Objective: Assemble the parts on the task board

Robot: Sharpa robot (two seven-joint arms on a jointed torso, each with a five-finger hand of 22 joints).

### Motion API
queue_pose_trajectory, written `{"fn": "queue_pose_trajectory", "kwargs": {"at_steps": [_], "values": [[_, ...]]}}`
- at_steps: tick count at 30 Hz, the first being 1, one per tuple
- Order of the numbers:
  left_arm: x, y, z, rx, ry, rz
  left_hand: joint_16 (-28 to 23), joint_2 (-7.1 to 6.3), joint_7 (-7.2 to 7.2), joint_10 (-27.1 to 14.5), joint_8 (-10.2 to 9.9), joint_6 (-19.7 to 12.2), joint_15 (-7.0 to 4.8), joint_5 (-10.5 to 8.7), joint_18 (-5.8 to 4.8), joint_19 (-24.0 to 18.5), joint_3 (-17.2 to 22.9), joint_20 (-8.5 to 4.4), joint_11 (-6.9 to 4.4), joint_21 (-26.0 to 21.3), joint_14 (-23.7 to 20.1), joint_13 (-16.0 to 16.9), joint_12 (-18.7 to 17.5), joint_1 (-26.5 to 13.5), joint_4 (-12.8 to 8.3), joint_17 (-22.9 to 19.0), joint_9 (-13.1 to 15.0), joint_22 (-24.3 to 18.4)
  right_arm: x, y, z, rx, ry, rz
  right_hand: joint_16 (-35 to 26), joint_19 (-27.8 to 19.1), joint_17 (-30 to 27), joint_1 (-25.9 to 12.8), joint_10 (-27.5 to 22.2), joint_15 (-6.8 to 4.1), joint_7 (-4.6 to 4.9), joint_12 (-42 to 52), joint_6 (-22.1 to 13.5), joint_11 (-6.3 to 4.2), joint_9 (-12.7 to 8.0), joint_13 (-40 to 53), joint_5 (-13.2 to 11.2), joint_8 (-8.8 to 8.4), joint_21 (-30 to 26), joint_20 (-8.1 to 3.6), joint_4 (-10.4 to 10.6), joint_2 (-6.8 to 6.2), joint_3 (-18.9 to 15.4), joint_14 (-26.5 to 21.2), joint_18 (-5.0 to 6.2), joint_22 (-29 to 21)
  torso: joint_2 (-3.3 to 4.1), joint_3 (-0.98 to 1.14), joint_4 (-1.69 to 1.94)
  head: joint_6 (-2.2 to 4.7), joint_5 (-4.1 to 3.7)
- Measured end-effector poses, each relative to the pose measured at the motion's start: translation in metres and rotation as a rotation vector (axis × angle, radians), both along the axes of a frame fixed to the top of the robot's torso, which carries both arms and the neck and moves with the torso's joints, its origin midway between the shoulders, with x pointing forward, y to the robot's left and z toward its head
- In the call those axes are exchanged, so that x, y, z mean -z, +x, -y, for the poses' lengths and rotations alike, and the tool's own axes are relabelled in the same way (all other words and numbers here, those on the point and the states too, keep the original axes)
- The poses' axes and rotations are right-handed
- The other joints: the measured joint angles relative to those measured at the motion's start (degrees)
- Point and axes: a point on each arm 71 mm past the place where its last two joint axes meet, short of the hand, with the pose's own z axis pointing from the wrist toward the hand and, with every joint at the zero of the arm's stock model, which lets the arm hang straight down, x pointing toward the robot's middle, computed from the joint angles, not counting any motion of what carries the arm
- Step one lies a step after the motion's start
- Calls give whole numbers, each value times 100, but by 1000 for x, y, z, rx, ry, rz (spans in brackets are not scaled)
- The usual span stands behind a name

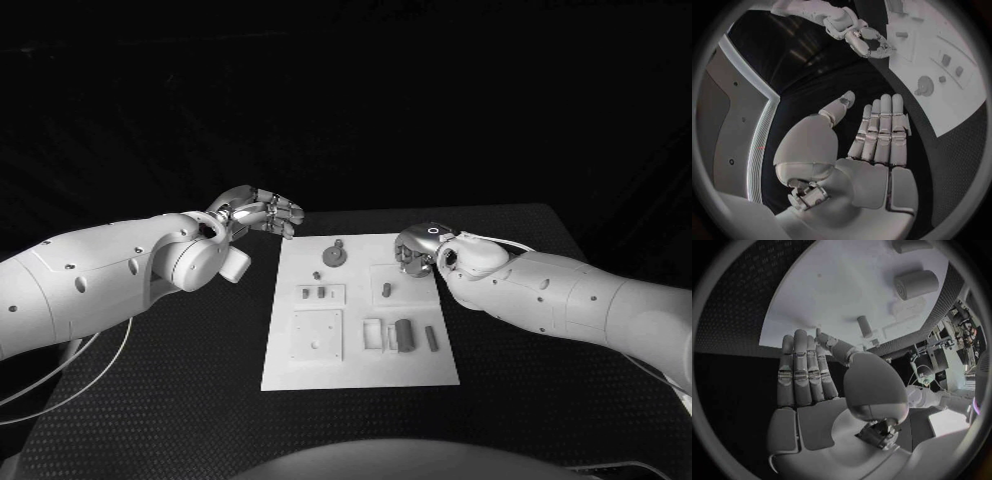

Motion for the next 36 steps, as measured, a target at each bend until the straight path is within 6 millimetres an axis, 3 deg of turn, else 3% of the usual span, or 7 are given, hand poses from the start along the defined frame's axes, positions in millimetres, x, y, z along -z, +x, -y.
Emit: {"fn": "queue_pose_trajectory", "kwargs": {"at_steps": [16,36], "values": [[-2,3,-5,-15,6,7,-22,0,0,0,0,0,-20,0,-4,0,16,0,0,0,20,-14,0,0,16,30,-5,5,-28,-6,-11,-36,83,30,20,20,6,0,0,-11,-20,-1,19,0,0,17,-1,-2,0,-19,-16,0,15,30,-1,-1,-2,-1,-2,23,-7],[-5,7,-4,-23,9,19,-63,0,0,0,0,-1,0,0,-38,0,1,0,0,-22,41,-13,24,0,31,59,-4,15,-34,-44,-104,-235,171,-41,20,19,5,-1,-1,-9,-20,-1,17,0,23,24,-6,-34,0,-19,-1,-2,30,30,0,-2,2,-4,1,-62,341]]}}
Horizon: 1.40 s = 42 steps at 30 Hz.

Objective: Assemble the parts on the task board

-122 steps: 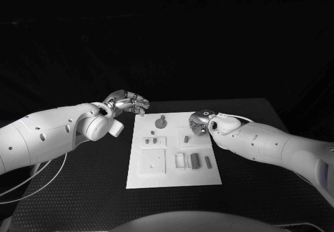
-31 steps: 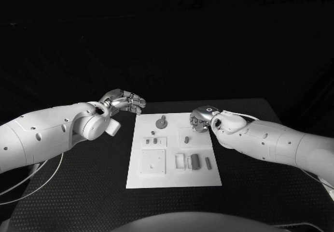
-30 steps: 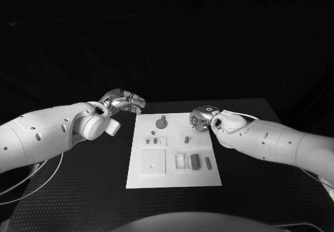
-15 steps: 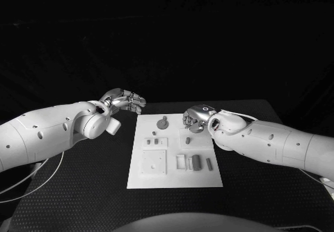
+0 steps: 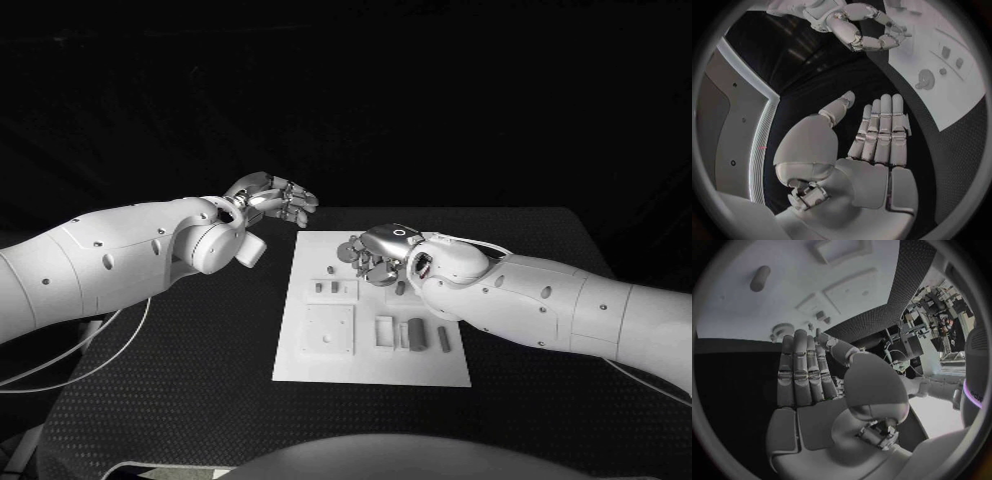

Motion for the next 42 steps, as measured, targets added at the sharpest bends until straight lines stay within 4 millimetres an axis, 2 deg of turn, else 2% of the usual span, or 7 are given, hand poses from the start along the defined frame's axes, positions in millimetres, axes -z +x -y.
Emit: {"fn": "queue_pose_trajectory", "kwargs": {"at_steps": [6,11,24,34,42], "values": [[-2,3,8,10,-2,6,0,0,-6,0,0,48,0,0,-2,0,0,0,0,0,0,0,0,0,0,16,6,0,13,-10,-16,-39,-14,-35,0,0,0,-8,0,1,-8,0,-10,0,0,9,0,-2,0,0,1,-8,0,0,0,0,2,0,8,-25,74],[-2,5,6,4,0,9,0,0,-6,0,0,48,0,0,-3,0,0,0,0,0,0,-6,0,0,0,23,6,6,21,-18,-28,-75,-31,-49,0,0,0,-8,0,2,-2,0,-17,0,17,9,0,-5,0,0,1,-8,0,-1,0,-1,2,-1,3,-47,142],[-4,6,9,6,0,12,-23,0,-5,0,0,48,0,0,-6,0,0,0,0,0,0,-5,0,0,0,30,6,4,38,-25,-27,-99,-89,-68,0,0,-1,-15,0,10,-1,0,-19,0,19,15,0,6,0,0,1,-15,0,-9,0,-1,1,-1,7,-120,274],[-6,8,11,9,-1,16,-23,0,-5,0,0,48,0,0,-10,0,0,0,0,0,0,-5,0,0,0,40,5,9,41,-29,-32,-120,-94,-80,0,0,-1,-17,-1,10,-2,-1,-23,0,17,15,0,6,0,0,0,-13,0,-9,0,-1,-1,1,-3,-129,288],[-6,7,15,17,-3,16,-23,0,-5,0,0,48,0,0,-13,0,16,0,0,0,0,-5,0,0,15,41,5,9,42,-34,-36,-133,-92,-87,0,0,-1,-55,-1,11,7,-1,-15,0,20,32,-1,5,0,0,0,-5,-1,-9,0,-1,-4,2,3,-141,279]]}}
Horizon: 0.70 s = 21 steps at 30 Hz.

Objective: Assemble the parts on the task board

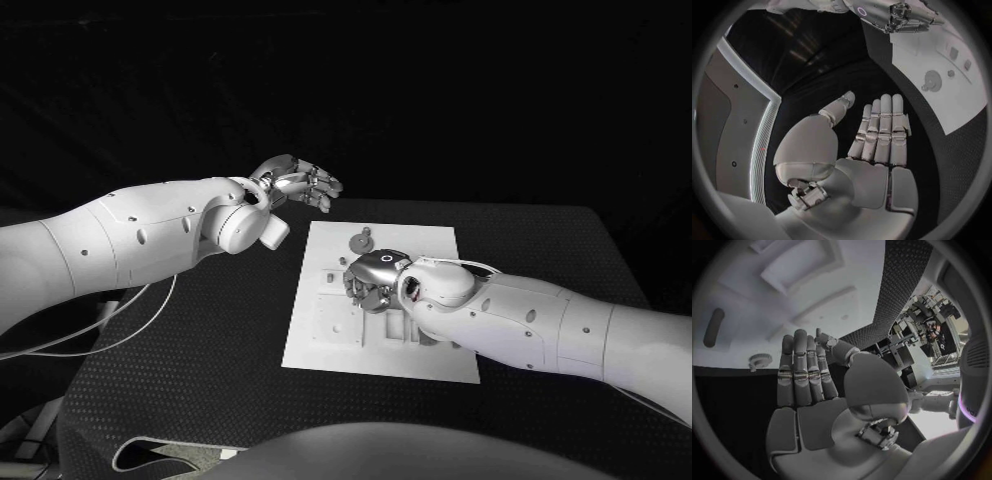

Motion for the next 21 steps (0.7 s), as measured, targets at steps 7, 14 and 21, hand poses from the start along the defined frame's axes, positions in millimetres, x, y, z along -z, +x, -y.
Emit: {"fn": "queue_pose_trajectory", "kwargs": {"at_steps": [7,14,21], "values": [[0,0,0,1,0,-1,0,0,0,0,0,0,0,0,-3,0,-15,0,0,-22,0,-5,0,0,15,5,0,4,5,-3,0,-4,-7,-10,0,0,5,0,0,1,7,0,-7,0,9,0,0,-5,0,0,0,0,0,0,0,5,0,1,-2,4,4],[0,0,0,1,0,-1,0,0,0,0,0,0,0,0,-6,0,-15,0,0,-22,0,-5,0,0,15,11,0,5,9,-3,-2,-2,-14,-14,0,0,5,0,0,5,7,0,-9,0,15,0,0,-6,0,0,0,-1,-1,-4,0,4,2,0,1,-2,4],[0,0,1,3,-1,-1,-22,0,0,0,0,0,0,0,-11,0,-15,0,0,-22,0,-5,0,0,15,17,-1,4,11,-1,-1,3,-21,-13,0,0,5,1,0,5,4,0,-13,0,22,-1,0,-10,0,0,-1,-1,-1,-5,0,4,2,-2,1,-11,15]]}}
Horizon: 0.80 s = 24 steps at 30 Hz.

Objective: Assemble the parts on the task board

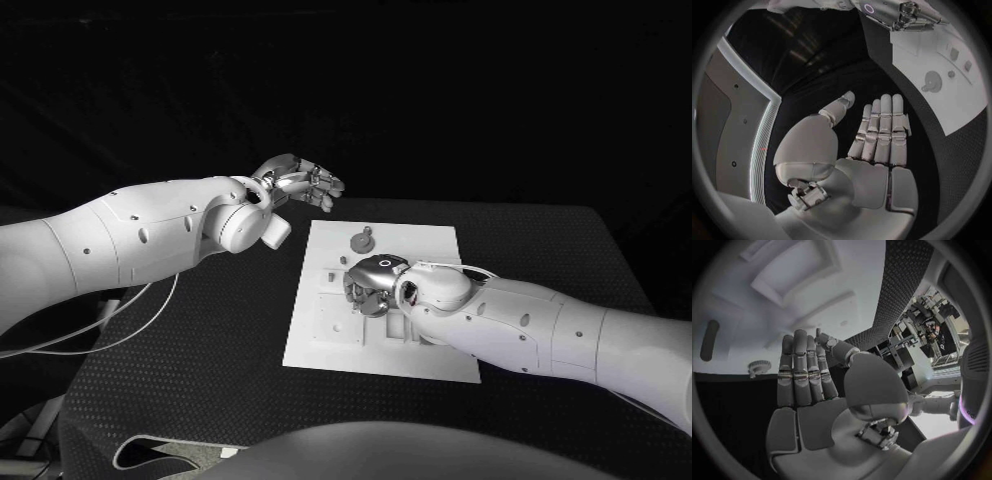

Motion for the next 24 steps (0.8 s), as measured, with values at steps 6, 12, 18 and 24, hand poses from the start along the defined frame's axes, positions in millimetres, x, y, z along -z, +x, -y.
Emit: {"fn": "queue_pose_trajectory", "kwargs": {"at_steps": [6,12,18,24], "values": [[0,0,0,0,0,0,0,0,0,0,0,0,0,0,59,0,0,0,0,0,0,0,22,0,0,6,0,0,2,2,2,6,-9,3,0,21,0,0,0,-7,0,0,-1,0,2,0,0,-15,0,-21,0,0,0,7,0,-1,0,-1,-4,13,16],[0,1,1,0,0,0,0,0,0,0,0,0,0,0,60,0,0,0,0,0,0,-2,22,0,0,6,0,5,5,-1,0,2,-8,-4,0,21,-1,-15,0,-7,0,0,-1,0,4,22,0,-16,0,-21,0,-16,0,25,0,-1,-1,-1,-4,22,13],[0,1,0,0,0,0,0,0,0,0,0,0,0,0,59,0,0,0,0,0,0,-5,22,0,0,11,0,4,5,-1,0,0,-7,-4,0,21,-1,-16,0,-7,0,0,-2,0,8,21,0,-17,0,-21,0,-16,0,25,0,-1,-2,-1,-4,31,10],[0,1,0,0,0,0,0,0,0,0,0,0,0,0,57,0,0,0,0,0,0,-5,22,0,0,16,0,4,5,-3,-1,-5,-4,-7,0,21,-1,-22,0,-7,-1,0,-2,0,15,20,0,-16,0,-21,0,-23,0,25,0,-2,-2,1,-5,29,19]]}}
